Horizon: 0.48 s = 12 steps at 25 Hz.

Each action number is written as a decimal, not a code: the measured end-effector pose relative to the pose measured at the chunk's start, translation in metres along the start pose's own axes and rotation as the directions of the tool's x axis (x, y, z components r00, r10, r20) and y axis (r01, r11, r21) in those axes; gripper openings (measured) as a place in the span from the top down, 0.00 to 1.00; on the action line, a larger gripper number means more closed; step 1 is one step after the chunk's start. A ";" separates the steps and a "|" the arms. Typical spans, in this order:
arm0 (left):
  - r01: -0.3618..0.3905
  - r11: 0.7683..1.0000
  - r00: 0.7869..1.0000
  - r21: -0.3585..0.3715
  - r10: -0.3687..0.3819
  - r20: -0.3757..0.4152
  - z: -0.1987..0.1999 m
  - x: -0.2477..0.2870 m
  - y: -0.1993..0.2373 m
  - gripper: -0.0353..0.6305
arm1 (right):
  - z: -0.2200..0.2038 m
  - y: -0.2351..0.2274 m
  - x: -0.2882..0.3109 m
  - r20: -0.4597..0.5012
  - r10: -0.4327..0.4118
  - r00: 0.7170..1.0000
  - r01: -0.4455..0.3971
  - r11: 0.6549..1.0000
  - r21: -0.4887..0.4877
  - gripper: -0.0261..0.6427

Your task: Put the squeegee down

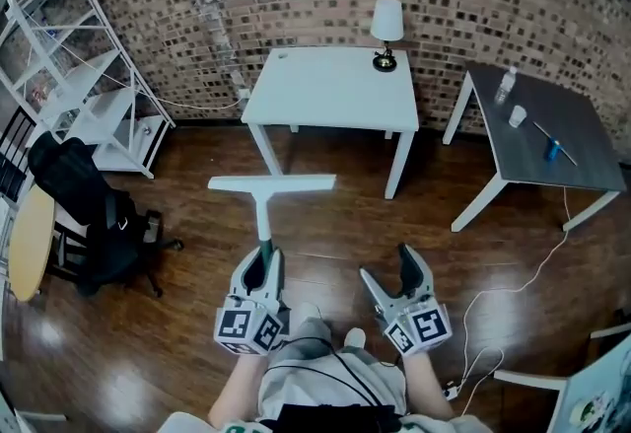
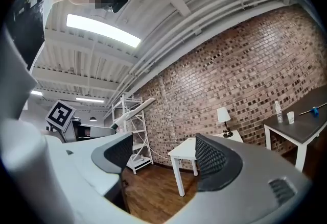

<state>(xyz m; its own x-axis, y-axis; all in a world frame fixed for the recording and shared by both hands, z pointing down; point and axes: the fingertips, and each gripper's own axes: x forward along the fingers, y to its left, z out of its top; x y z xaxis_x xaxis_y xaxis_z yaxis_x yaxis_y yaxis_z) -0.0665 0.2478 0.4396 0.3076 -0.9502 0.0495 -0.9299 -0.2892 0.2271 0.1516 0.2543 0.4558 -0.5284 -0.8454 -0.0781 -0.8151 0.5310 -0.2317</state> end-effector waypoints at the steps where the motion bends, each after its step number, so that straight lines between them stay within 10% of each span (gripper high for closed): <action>1: -0.001 1.000 1.000 0.001 0.001 -0.006 0.000 0.009 0.008 0.82 | -0.004 -0.003 0.012 -0.008 0.000 1.000 0.000 1.000 0.001 0.35; 12: 0.041 0.998 0.998 -0.048 -0.043 -0.040 -0.009 0.181 0.104 0.82 | -0.014 -0.053 0.197 -0.095 0.009 0.995 -0.010 1.000 -0.011 0.35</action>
<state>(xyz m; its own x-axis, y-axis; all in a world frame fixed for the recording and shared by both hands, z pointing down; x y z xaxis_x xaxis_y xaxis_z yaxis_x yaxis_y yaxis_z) -0.1057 0.0464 0.4812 0.3548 -0.9316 0.0790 -0.9059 -0.3217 0.2753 0.0870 0.0601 0.4660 -0.5557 -0.8313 0.0124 -0.8125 0.5399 -0.2199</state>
